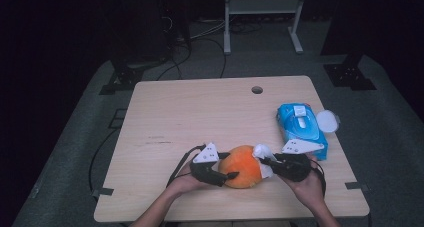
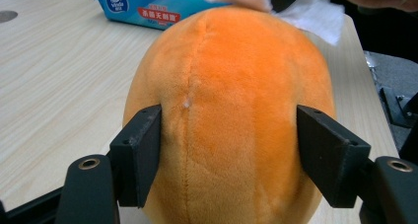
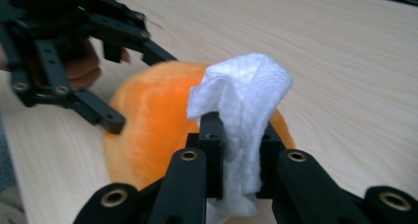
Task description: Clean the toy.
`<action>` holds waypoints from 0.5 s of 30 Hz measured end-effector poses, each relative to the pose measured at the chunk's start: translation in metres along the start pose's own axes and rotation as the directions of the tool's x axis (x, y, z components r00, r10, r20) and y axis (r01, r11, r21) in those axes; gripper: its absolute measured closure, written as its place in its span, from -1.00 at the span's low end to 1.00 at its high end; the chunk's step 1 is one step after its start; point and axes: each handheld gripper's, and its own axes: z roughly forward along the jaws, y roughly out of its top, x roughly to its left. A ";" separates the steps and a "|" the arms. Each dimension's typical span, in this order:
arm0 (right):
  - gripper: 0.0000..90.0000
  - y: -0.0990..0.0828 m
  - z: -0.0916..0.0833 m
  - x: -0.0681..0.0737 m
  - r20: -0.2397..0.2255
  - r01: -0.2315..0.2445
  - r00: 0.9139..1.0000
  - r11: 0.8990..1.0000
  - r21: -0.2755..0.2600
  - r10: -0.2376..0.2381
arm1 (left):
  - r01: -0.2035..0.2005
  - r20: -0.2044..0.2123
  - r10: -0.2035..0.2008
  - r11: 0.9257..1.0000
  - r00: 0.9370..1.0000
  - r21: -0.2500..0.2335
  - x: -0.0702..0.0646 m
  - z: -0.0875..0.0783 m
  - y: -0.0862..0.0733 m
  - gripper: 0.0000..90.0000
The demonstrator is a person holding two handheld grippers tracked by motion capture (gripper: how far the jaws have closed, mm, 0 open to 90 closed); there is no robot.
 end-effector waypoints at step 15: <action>0.76 0.002 0.003 -0.002 -0.023 -0.027 0.999 0.999 0.024 0.028 | -0.018 0.018 0.018 1.000 1.000 0.007 0.000 -0.002 -0.002 -0.34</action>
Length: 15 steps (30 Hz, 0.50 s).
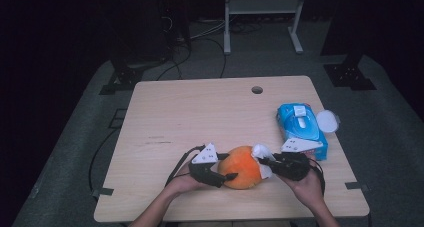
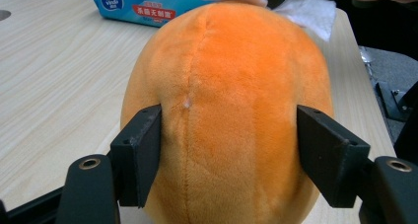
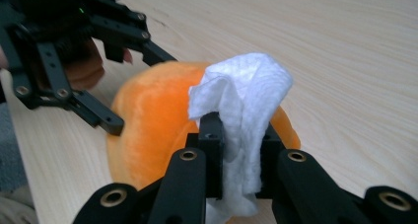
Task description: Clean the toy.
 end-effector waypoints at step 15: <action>0.75 -0.001 0.002 -0.006 -0.008 -0.021 1.000 1.000 0.022 0.021 | -0.057 0.024 0.057 0.998 0.998 0.008 -0.007 0.001 0.003 -0.34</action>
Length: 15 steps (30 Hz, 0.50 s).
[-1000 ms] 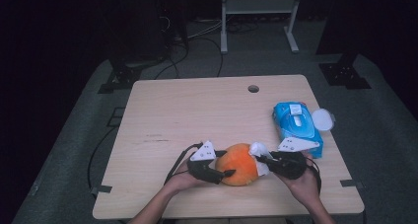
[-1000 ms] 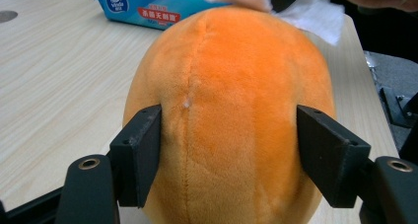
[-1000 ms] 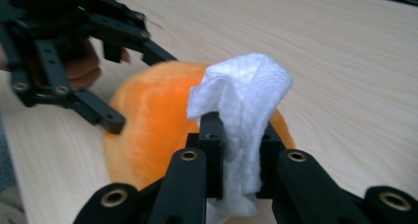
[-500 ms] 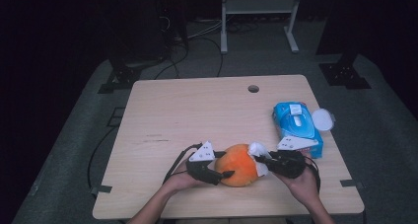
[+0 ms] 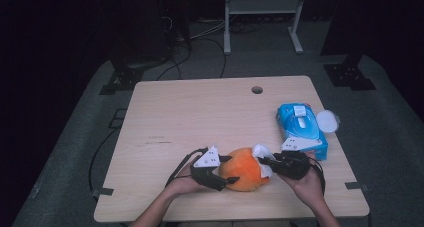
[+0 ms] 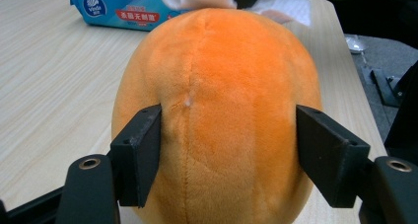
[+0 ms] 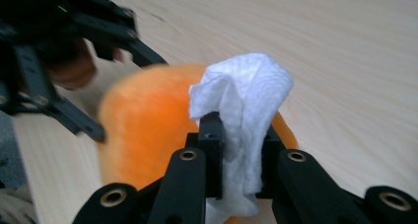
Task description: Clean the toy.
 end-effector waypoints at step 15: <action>0.75 0.002 0.000 0.006 -0.013 0.021 1.000 1.000 -0.002 -0.021 | -0.005 -0.004 0.005 1.000 1.000 -0.010 -0.005 0.003 0.004 -0.35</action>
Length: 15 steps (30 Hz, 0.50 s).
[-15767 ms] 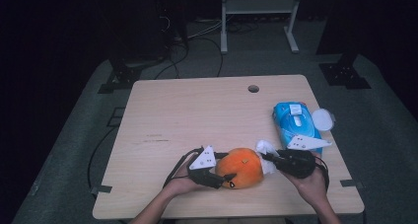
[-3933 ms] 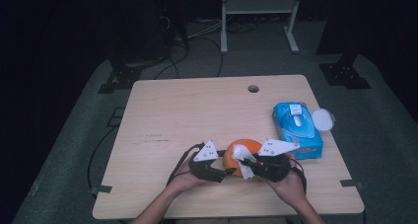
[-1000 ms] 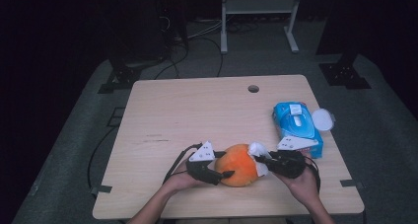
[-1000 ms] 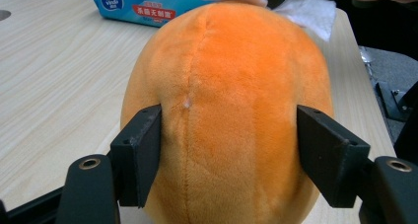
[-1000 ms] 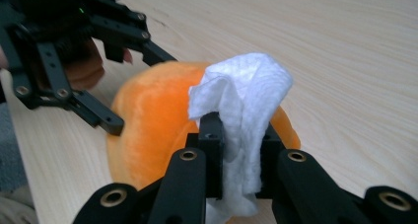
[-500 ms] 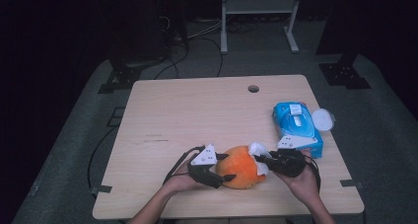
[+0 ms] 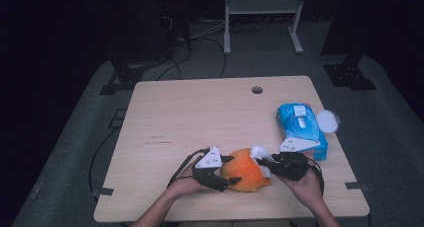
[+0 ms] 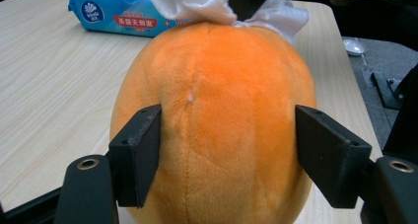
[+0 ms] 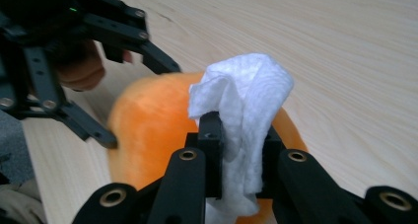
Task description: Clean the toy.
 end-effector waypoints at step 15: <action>0.75 0.009 0.004 0.016 0.003 0.072 0.997 0.997 0.012 -0.072 | 0.007 -0.004 -0.007 1.000 1.000 -0.012 -0.002 0.003 0.002 -0.36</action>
